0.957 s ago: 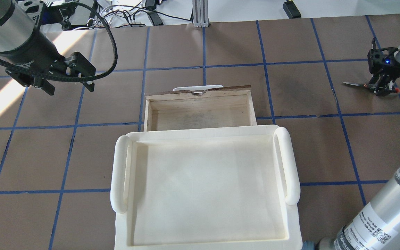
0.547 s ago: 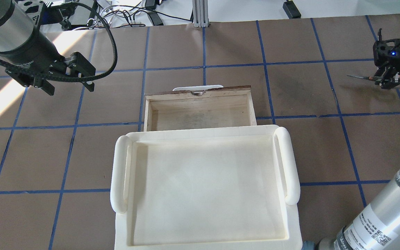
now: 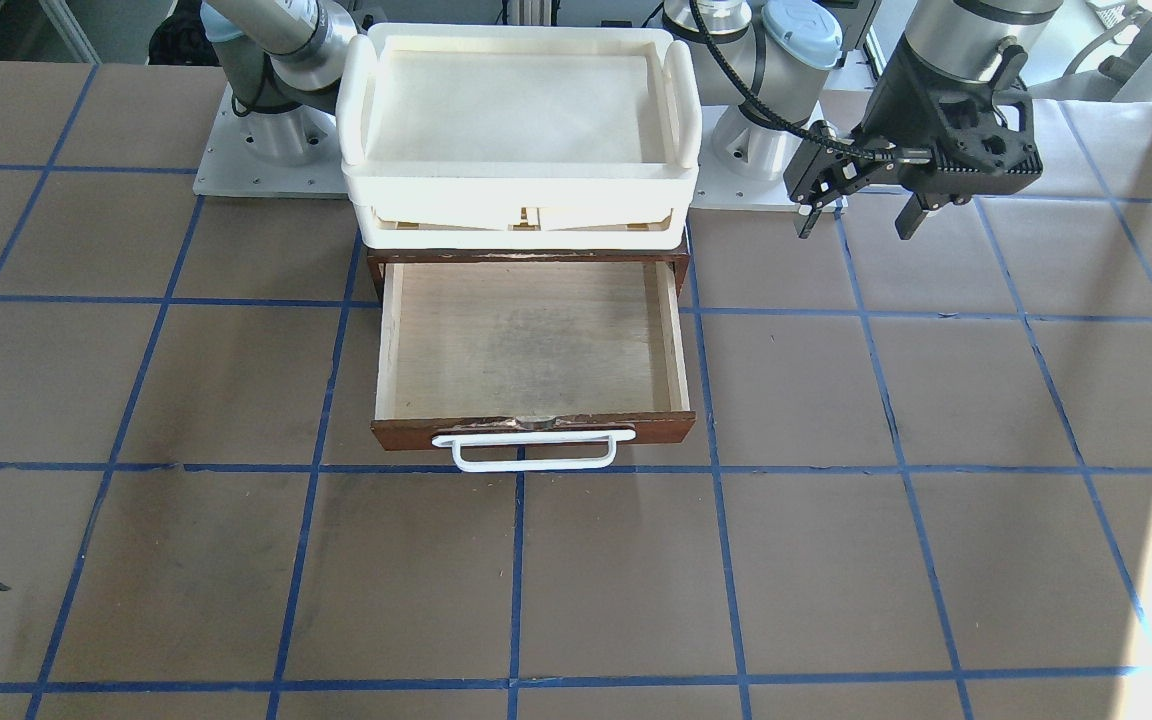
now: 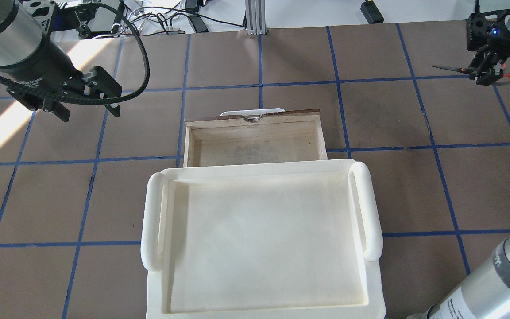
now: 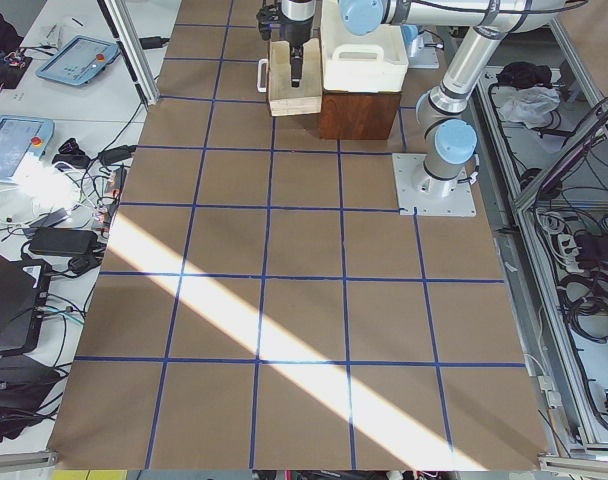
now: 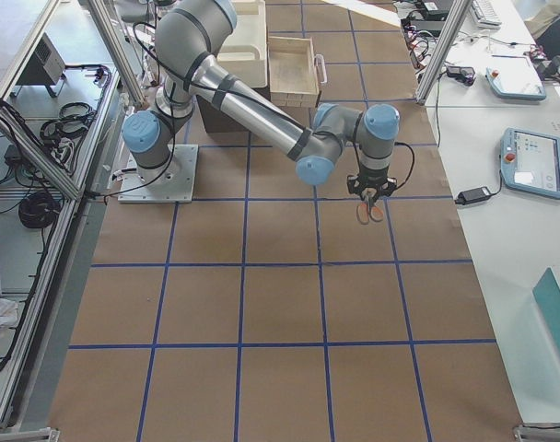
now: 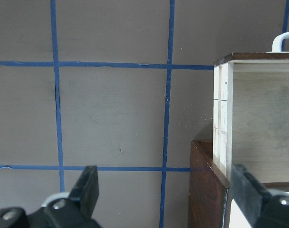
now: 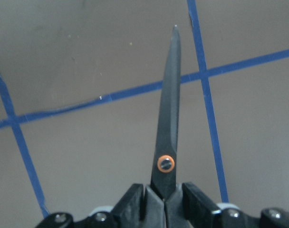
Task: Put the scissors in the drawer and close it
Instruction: 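Lift the scissors with the right gripper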
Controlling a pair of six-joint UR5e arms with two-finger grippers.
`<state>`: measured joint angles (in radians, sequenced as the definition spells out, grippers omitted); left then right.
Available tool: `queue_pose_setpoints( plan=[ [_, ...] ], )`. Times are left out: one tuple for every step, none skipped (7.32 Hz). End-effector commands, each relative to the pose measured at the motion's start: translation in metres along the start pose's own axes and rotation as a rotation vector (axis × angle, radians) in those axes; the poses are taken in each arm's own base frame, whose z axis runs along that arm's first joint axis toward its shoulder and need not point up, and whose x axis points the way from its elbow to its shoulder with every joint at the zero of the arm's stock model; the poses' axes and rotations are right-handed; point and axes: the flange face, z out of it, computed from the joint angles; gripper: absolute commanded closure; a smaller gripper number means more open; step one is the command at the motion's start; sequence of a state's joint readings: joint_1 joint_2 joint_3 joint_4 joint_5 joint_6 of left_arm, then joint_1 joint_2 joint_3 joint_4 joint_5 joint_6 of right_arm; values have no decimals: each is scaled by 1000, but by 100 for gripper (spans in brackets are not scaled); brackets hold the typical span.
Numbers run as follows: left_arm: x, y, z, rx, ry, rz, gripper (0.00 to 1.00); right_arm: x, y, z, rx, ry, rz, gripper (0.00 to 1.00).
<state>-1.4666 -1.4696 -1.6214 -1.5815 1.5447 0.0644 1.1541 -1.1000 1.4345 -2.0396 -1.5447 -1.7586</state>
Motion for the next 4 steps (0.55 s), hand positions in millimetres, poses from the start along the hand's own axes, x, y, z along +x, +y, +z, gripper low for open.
queue_pose_setpoints(
  plan=[
    [0, 0, -1, 3, 0, -2, 0, -35, -114, -72, 13, -2, 55, 100],
    [0, 0, -1, 3, -2, 0, 0, -50, -164, -84, 25, 9, -13, 100],
    [-1, 1, -2, 4, -2, -1, 0, -81, -222, -104, 33, -9, -25, 100],
    [-1, 0, -2, 6, -1, -3, 0, -113, -284, -114, 30, -7, 16, 100]
  ],
)
